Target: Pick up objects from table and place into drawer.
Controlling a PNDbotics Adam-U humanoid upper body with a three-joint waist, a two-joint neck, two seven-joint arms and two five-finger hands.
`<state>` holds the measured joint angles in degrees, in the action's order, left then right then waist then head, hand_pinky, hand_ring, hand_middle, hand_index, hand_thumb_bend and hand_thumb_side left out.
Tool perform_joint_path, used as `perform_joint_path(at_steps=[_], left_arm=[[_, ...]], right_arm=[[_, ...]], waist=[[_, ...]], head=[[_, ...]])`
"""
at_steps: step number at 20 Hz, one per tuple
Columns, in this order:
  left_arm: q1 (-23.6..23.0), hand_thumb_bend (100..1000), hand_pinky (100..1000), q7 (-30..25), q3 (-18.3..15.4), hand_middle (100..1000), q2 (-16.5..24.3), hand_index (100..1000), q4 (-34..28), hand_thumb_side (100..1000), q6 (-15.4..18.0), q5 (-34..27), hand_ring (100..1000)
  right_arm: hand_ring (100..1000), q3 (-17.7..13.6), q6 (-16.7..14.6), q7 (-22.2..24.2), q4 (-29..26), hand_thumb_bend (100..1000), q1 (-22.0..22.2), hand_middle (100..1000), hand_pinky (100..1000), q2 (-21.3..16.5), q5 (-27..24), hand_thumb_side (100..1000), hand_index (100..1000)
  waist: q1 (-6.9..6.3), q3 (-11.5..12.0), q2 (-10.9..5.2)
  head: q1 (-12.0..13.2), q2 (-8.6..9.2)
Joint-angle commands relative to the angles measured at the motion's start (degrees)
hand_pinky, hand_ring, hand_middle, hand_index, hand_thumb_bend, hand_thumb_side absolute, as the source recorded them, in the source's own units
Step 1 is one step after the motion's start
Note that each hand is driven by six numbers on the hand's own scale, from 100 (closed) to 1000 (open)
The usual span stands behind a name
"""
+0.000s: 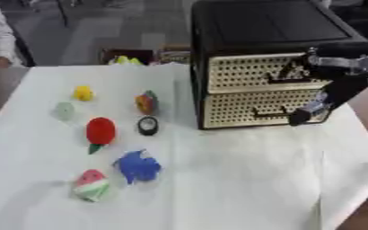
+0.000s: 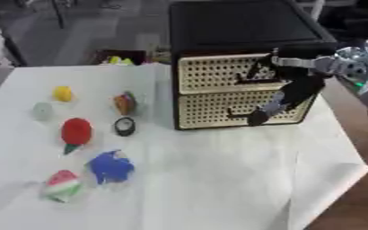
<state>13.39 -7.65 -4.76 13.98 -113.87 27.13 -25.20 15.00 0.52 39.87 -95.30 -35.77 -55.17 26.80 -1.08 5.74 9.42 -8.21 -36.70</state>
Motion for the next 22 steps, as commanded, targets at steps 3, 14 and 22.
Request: perform_joint_path(at_steps=[3,14,22], left_arm=[[0.45,100,568,-0.20,-0.06,639,0.50,763,-0.73,841,-0.03,-0.13,649],[0.40,100,568,-0.22,-0.06,639,0.50,763,-0.73,842,0.02,-0.14,648],[0.37,100,568,-0.25,-0.05,639,0.48,761,-0.73,841,-0.01,-0.13,648]], right_arm=[[100,-0.52,-0.39,-1.18,-0.19,1000,-0.67,100,100,-2.26,2.70,866,866],[100,-0.15,-1.18,-3.87,0.83,1000,-0.59,100,100,-2.23,8.57,936,870],[100,1.18,-1.58,-2.43,2.48,1000,-0.38,100,100,-1.83,8.17,853,855]], waist=[[0.08,0.06,-0.59],[0.04,0.06,-0.59],[0.06,0.19,-0.58]], head=[[-0.07,0.52],[-0.09,0.76],[-0.17,0.69]])
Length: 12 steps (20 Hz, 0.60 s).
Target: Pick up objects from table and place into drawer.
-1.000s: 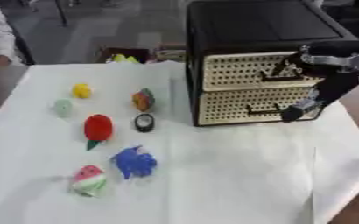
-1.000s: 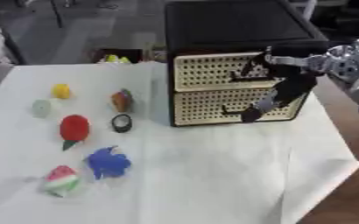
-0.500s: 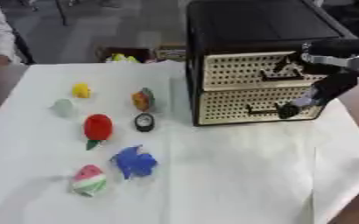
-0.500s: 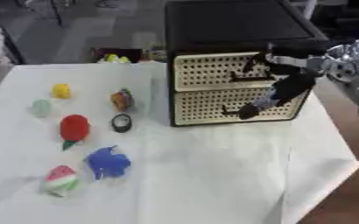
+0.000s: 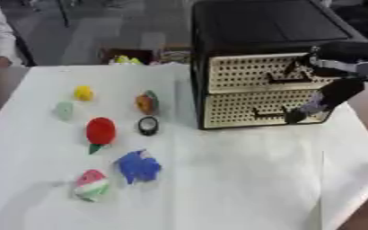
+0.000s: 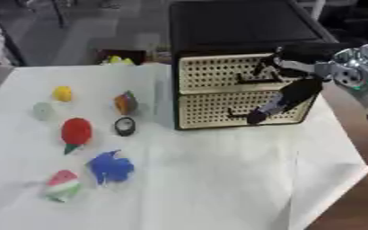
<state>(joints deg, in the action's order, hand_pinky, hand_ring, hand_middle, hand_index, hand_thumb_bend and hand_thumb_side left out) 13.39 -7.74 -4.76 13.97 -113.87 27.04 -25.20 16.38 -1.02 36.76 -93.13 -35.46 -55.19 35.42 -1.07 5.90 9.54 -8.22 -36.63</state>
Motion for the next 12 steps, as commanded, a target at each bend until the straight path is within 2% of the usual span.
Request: perform_joint_path(at_steps=[1,5,12], left_arm=[[0.38,100,568,-0.15,-0.05,639,0.49,761,-0.73,841,0.08,-0.13,648],[0.43,100,568,-0.15,-0.04,639,0.50,761,-0.73,841,0.11,-0.17,648],[0.48,100,569,-0.08,-0.06,639,0.56,762,-0.73,839,0.16,-0.25,648]], right_arm=[[100,-0.01,0.00,1.15,0.53,1000,-0.68,100,100,-1.76,-1.00,828,849],[100,0.50,0.40,2.97,1.02,1000,-0.86,100,100,-1.58,-3.38,781,841],[100,1.02,0.85,4.62,1.92,1000,-1.28,100,100,-1.40,-4.43,768,832]], waist=[[0.05,0.05,-0.70],[0.06,0.10,-0.68],[0.09,0.26,-0.74]], head=[[-0.17,0.63],[-0.20,0.66],[-0.21,0.79]])
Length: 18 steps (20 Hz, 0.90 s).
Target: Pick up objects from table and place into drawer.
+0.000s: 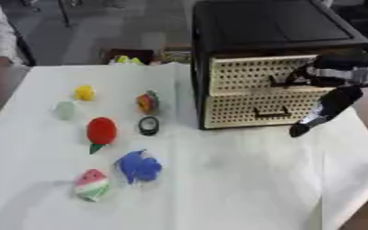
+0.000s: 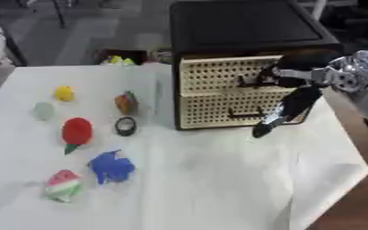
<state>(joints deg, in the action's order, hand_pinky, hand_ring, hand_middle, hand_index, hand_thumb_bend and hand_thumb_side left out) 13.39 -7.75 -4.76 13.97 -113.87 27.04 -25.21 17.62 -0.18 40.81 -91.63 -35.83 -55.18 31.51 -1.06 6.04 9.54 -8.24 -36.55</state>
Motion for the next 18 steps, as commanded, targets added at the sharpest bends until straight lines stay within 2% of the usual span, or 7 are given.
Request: perform_joint_path(at_steps=[1,9,18], left_arm=[[0.48,100,569,-0.06,-0.07,639,0.57,762,-0.73,839,0.17,-0.27,648],[0.54,100,569,0.01,-0.10,640,0.62,762,-0.73,839,0.20,-0.33,648],[0.53,100,569,0.10,-0.13,639,0.72,763,-0.73,838,0.20,-0.31,648]], right_arm=[[100,-0.17,-0.01,0.67,0.66,1000,-0.96,100,100,-1.39,-0.46,767,829],[100,-0.66,-0.06,0.46,0.99,1000,-0.90,100,100,-1.39,-1.14,752,807],[100,-1.99,1.04,-0.40,-3.18,1000,1.71,100,100,-2.99,-3.95,750,806]], waist=[[0.07,0.13,-0.75],[0.05,-0.05,-0.78],[0.14,-0.35,-0.90]], head=[[-0.19,0.72],[-0.10,0.78],[0.03,0.92]])
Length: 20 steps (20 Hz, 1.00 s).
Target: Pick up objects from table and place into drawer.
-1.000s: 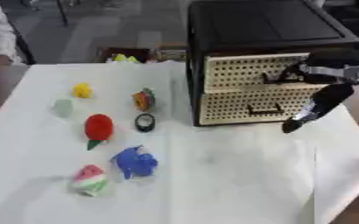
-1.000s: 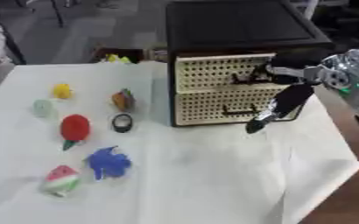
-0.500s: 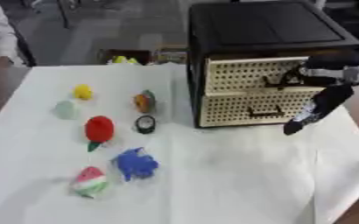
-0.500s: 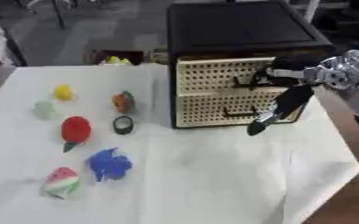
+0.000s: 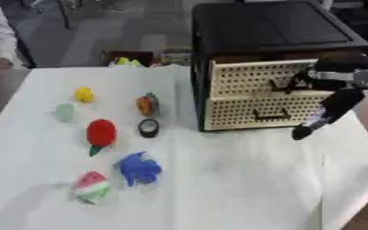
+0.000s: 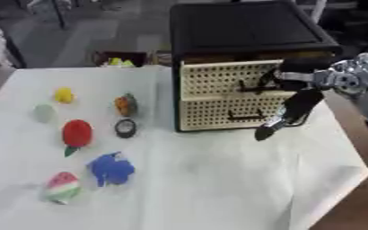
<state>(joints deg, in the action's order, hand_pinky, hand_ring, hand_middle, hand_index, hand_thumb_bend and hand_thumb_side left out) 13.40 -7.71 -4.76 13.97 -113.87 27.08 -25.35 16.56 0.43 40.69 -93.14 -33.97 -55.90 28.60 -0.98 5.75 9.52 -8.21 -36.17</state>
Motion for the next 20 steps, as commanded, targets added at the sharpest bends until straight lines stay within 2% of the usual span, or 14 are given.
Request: perform_joint_path(at_steps=[1,20], left_arm=[[0.51,100,569,0.06,-0.13,639,0.73,763,-0.73,841,0.16,-0.17,648],[0.24,100,569,0.24,-0.28,639,0.82,764,-0.73,837,0.39,-0.04,647]], right_arm=[[100,-1.08,0.59,-0.39,-1.99,1000,0.10,100,100,-2.37,-1.19,746,805],[100,-5.09,2.23,-3.33,-7.60,1000,6.11,100,100,-3.46,-3.15,771,801]], waist=[[0.06,-0.08,-0.89],[-0.15,-0.77,-1.01]], head=[[0.02,0.56],[0.32,0.55]])
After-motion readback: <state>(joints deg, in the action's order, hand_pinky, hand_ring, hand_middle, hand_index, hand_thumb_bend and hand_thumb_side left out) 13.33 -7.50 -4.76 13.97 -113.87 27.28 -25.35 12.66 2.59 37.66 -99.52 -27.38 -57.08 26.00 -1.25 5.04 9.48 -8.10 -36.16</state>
